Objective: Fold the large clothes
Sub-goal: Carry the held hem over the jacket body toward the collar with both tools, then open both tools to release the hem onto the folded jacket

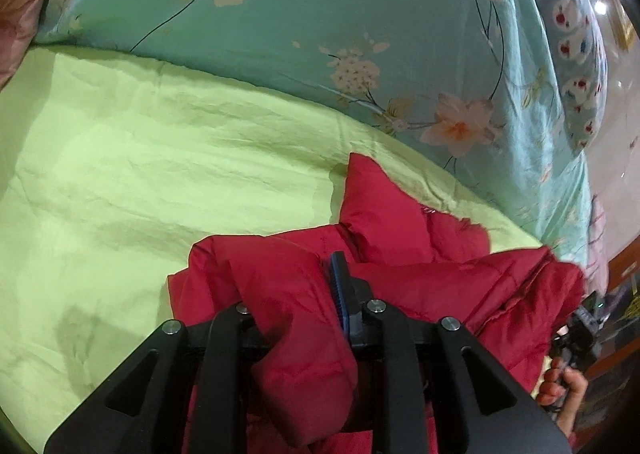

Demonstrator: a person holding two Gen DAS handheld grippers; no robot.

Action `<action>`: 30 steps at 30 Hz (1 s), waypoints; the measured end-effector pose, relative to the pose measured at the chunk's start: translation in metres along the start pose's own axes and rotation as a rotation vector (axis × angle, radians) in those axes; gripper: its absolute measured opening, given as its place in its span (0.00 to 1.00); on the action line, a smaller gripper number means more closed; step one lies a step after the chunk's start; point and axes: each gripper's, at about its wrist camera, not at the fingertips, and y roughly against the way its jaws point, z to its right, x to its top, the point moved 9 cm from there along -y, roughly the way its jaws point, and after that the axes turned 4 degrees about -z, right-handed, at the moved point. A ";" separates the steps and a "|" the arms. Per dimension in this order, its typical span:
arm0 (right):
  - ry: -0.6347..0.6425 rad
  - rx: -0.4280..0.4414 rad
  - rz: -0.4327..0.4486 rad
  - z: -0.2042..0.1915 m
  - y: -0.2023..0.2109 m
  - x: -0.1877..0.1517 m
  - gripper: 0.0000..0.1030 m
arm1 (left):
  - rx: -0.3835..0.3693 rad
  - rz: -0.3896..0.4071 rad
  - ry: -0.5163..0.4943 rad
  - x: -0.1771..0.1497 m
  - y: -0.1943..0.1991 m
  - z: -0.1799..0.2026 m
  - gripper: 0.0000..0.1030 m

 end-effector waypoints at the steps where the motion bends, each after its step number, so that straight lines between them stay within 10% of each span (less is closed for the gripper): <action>1: 0.005 0.000 0.000 -0.002 0.002 0.000 0.35 | -0.013 -0.006 0.006 0.001 0.003 0.000 0.19; 11: -0.061 0.053 -0.008 0.002 0.001 0.003 0.36 | -0.043 0.014 -0.076 0.010 0.049 0.006 0.33; 15: -0.121 0.089 -0.019 0.008 0.000 0.006 0.37 | 0.105 0.128 -0.097 0.017 0.074 -0.011 0.62; 20: -0.133 0.075 -0.015 0.012 -0.001 0.010 0.42 | -0.009 0.186 -0.129 -0.002 0.104 0.011 0.62; 30: -0.182 0.126 -0.029 0.020 0.009 0.016 0.45 | -0.070 0.028 -0.360 -0.087 0.058 0.097 0.62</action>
